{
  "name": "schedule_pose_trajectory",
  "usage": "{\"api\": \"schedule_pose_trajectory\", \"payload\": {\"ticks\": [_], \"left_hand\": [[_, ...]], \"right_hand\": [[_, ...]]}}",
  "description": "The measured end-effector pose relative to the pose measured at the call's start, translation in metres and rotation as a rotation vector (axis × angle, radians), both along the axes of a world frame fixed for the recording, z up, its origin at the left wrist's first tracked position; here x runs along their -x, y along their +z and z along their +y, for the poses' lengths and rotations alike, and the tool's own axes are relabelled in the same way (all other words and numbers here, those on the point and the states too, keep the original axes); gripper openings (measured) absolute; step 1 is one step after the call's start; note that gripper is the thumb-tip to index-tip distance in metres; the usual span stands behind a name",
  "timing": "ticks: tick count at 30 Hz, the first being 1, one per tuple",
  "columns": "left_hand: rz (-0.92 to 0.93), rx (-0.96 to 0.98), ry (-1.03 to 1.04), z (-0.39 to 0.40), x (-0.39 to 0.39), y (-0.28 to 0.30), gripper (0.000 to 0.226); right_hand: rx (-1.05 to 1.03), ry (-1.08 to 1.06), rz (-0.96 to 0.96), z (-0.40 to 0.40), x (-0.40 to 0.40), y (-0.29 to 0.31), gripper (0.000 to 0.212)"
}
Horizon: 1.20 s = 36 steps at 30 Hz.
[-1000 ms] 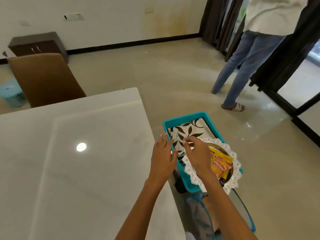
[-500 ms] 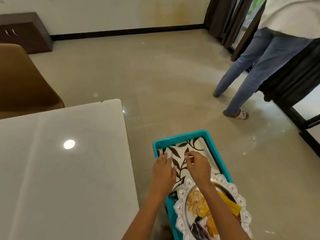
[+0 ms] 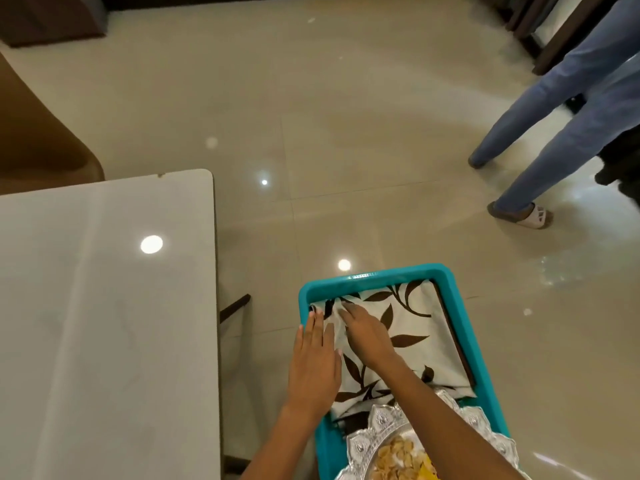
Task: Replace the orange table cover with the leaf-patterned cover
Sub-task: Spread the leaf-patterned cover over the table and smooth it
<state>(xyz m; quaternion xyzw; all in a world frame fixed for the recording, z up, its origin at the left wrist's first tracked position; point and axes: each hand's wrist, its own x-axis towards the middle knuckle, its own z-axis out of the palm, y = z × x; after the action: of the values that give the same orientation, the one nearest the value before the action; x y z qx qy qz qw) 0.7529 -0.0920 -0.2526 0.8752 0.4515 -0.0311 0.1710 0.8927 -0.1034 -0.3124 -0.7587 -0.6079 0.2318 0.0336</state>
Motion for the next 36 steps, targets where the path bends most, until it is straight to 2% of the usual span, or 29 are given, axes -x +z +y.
{"api": "schedule_pose_trajectory", "payload": {"ticks": [3, 6, 10, 12, 14, 17, 19, 21, 26, 30, 33, 36], "left_hand": [[-0.025, -0.065, -0.005, 0.001, 0.001, -0.008, 0.053], [-0.012, -0.068, -0.013, -0.002, 0.003, -0.012, 0.045], [-0.066, -0.013, -0.004, -0.011, 0.005, -0.012, 0.056], [-0.058, -0.020, 0.001, -0.013, 0.009, -0.012, 0.056], [-0.046, -0.030, -0.006, -0.013, 0.012, -0.010, 0.056], [-0.082, -0.074, -0.011, -0.012, 0.017, -0.010, 0.050], [-0.108, -0.094, -0.005, -0.011, 0.019, -0.012, 0.045], [-0.088, -0.064, 0.012, -0.010, 0.020, -0.010, 0.049], [-0.136, 0.007, -0.002, -0.008, 0.015, -0.002, 0.071], [-0.183, 0.030, -0.100, -0.005, 0.000, 0.012, 0.087], [-0.327, 0.242, -0.054, -0.002, -0.013, 0.028, 0.077], [-0.458, 0.212, -0.057, 0.004, -0.017, 0.046, 0.050]], "right_hand": [[-0.020, 0.122, -0.047, 0.018, 0.001, -0.017, 0.066], [0.121, 0.209, -0.151, 0.021, 0.003, -0.029, 0.068], [0.176, 0.165, -0.220, 0.023, 0.012, -0.044, 0.068], [0.135, 0.125, -0.254, 0.027, 0.015, -0.051, 0.067], [0.090, 0.121, -0.263, 0.032, 0.016, -0.044, 0.057], [0.089, 0.150, -0.258, 0.030, 0.011, -0.038, 0.026], [0.066, 0.158, -0.270, 0.027, 0.009, -0.033, 0.023], [0.062, 0.156, -0.225, 0.019, 0.005, -0.026, 0.028], [-0.071, 0.116, -0.132, 0.001, -0.012, 0.015, 0.022], [-0.200, 0.115, -0.059, -0.013, -0.017, 0.057, 0.032], [-0.213, 0.080, -0.009, -0.019, -0.019, 0.083, 0.035], [-0.272, -0.062, 0.115, -0.027, -0.017, 0.104, 0.031]]}}
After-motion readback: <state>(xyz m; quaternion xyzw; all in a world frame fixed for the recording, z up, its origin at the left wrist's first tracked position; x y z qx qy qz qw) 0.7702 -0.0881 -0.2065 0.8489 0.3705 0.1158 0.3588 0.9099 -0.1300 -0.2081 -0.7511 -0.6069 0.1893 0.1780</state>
